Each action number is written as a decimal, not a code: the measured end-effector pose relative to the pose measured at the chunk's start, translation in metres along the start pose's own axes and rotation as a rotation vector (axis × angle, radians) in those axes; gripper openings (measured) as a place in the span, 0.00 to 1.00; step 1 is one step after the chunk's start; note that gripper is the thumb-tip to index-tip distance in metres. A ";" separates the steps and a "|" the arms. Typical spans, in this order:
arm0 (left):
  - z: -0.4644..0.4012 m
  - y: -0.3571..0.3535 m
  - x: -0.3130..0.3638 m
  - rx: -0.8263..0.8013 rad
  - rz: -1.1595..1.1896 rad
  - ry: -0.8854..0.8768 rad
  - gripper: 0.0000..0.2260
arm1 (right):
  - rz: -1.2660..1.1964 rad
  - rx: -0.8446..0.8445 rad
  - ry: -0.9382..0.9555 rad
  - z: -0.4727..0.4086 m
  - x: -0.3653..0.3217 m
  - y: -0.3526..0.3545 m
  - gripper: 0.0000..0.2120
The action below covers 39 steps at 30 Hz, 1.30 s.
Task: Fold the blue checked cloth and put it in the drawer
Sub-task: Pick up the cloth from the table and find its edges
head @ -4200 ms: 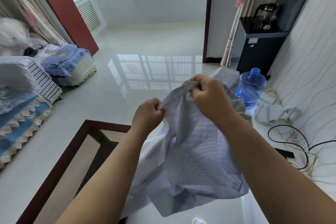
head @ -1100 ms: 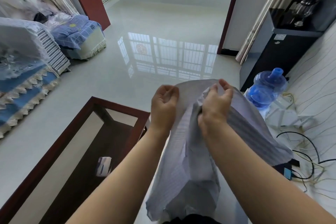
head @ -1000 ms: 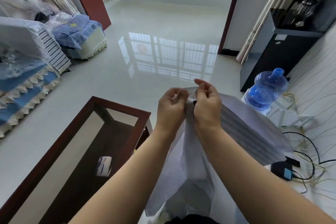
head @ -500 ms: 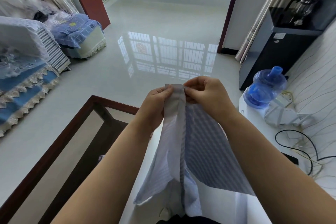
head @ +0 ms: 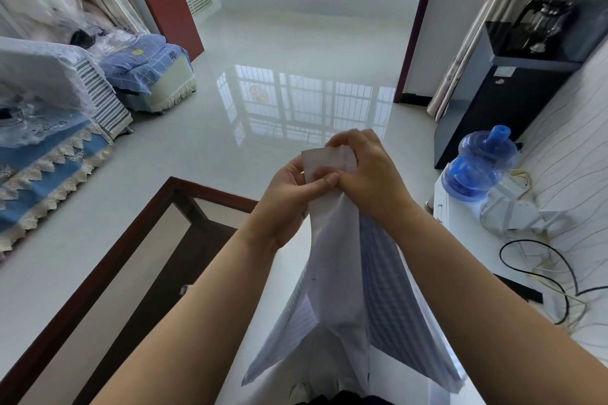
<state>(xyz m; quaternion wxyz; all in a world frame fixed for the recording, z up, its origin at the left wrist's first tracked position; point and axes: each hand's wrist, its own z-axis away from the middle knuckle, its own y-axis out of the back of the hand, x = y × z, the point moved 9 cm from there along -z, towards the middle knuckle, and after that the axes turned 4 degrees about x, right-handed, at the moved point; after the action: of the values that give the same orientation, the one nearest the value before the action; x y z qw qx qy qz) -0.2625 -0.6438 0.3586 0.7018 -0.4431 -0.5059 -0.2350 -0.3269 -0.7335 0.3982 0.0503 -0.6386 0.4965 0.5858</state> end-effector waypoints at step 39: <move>-0.008 -0.004 0.024 -0.066 -0.403 -0.169 0.09 | -0.067 0.148 -0.124 0.006 -0.003 0.016 0.14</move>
<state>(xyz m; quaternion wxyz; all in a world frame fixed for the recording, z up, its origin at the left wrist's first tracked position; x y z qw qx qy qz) -0.2532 -0.6497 0.3815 0.5808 -0.3739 -0.6334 -0.3488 -0.3412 -0.7360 0.4067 0.1476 -0.6119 0.5129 0.5838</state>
